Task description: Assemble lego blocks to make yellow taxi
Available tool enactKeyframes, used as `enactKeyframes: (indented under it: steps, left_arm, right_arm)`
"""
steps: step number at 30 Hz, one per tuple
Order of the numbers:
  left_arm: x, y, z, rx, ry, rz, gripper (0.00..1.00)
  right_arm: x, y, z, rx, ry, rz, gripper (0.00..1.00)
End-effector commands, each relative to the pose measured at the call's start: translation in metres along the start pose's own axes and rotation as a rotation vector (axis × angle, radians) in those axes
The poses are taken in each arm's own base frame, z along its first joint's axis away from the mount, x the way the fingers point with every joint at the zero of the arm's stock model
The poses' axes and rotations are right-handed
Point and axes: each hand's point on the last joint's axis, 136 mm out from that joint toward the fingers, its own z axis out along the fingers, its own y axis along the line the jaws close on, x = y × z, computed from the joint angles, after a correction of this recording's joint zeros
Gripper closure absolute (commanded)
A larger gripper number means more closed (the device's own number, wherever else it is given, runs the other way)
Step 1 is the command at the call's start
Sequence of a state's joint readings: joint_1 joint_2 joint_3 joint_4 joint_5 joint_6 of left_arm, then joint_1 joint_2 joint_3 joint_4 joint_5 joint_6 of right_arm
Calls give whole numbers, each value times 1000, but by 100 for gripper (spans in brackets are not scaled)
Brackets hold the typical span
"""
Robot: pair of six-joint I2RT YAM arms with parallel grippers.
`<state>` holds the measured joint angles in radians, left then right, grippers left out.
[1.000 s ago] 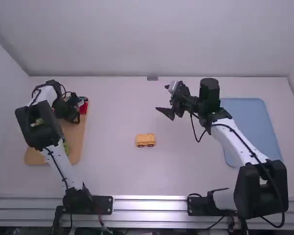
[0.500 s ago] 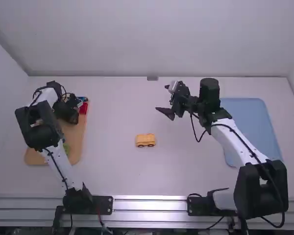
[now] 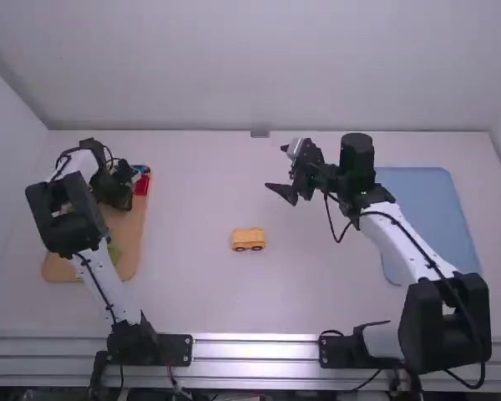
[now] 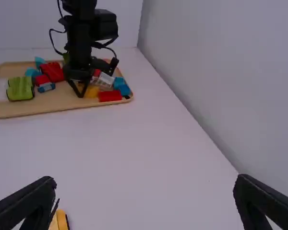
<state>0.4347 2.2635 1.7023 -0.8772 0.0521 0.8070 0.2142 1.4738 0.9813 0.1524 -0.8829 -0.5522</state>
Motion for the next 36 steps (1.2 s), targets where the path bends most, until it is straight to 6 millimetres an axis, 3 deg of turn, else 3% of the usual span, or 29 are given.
enactKeyframes:
  steps: [1, 6, 10, 15, 18, 24, 26, 31, 36]
  left_arm:
    - [-5, -2, -5, 7, -21, 4, 69]
    - [-13, -2, -8, -10, -32, -12, 75]
    - [-26, -3, -23, -23, -42, -46, 74]
    - [-46, -10, -53, -29, -63, -69, 83]
    - [-63, -26, -79, -7, -127, -37, 86]
    - [-75, -40, -128, -40, -254, -13, 97]
    - [-76, -51, -149, -81, -312, 13, 98]
    - [-77, -78, -172, -166, -420, 122, 98]
    - [-100, -134, -189, -238, -584, 274, 98]
  right_arm:
    - [3, 2, 2, -11, 3, 11, 1]
    - [3, 2, 2, -12, 2, 11, 1]
    - [3, 2, 2, -11, 2, 11, 1]
    - [2, 2, 2, -10, -1, 7, 1]
    - [1, 1, 2, -9, -4, 2, 1]
    - [0, 1, 2, -11, -6, 2, 1]
    - [-2, 0, 2, -6, -12, 35, 1]
    - [-10, -6, 2, 12, -42, 135, 1]
    - [-15, -9, 2, 17, -65, 261, 1]
